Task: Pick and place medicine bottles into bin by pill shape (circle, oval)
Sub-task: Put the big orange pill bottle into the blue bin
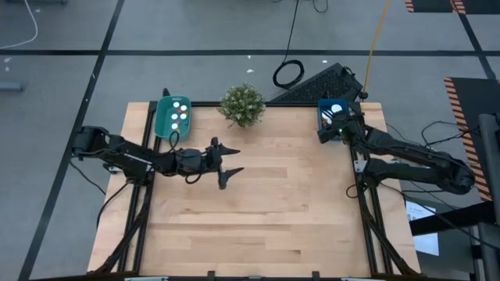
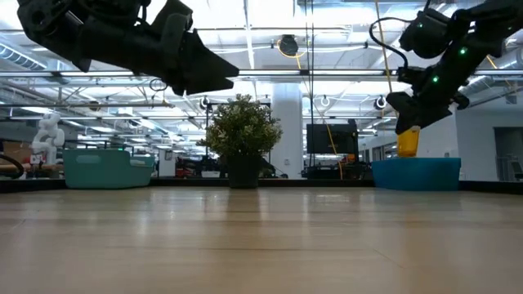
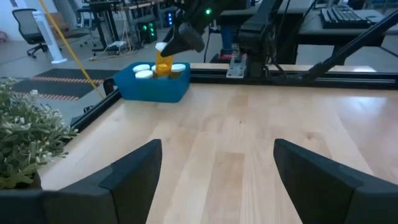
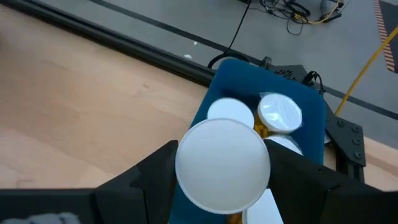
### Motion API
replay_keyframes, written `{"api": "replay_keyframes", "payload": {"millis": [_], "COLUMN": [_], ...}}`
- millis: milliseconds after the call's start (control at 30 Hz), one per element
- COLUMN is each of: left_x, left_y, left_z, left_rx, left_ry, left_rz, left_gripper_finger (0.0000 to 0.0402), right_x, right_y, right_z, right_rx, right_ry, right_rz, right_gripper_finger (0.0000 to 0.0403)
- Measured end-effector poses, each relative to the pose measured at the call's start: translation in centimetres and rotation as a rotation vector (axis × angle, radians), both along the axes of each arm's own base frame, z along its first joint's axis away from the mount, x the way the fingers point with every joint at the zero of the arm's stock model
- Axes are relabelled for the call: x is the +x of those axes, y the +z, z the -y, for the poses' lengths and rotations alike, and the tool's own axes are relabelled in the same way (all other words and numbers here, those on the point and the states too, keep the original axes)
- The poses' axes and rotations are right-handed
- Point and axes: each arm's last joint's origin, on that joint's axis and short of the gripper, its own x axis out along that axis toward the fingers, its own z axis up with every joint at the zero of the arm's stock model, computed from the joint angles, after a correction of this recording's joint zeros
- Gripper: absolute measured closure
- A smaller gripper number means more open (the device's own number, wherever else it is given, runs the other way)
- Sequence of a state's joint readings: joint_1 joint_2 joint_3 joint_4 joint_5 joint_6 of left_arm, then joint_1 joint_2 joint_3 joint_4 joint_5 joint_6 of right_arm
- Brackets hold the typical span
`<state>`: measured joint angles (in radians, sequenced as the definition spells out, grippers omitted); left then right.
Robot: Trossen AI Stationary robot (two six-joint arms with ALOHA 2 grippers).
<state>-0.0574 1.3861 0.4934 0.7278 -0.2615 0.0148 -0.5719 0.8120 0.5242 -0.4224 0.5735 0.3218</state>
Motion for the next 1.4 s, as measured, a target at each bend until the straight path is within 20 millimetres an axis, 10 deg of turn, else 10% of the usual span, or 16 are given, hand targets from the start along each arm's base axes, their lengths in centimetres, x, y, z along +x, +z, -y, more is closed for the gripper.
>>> {"api": "replay_keyframes", "payload": {"millis": [1400], "left_x": [0.0], "left_y": [0.0], "left_z": [0.0], "left_rx": [-0.004], "left_ry": [-0.001], "left_rz": [0.002], "left_gripper_finger": [0.0092], "right_x": [-1.1], "right_y": [-4.8], "right_z": [0.8], "right_rx": [0.030], "right_ry": [-0.046], "right_rz": [0.060], "right_gripper_finger": [0.0189]}}
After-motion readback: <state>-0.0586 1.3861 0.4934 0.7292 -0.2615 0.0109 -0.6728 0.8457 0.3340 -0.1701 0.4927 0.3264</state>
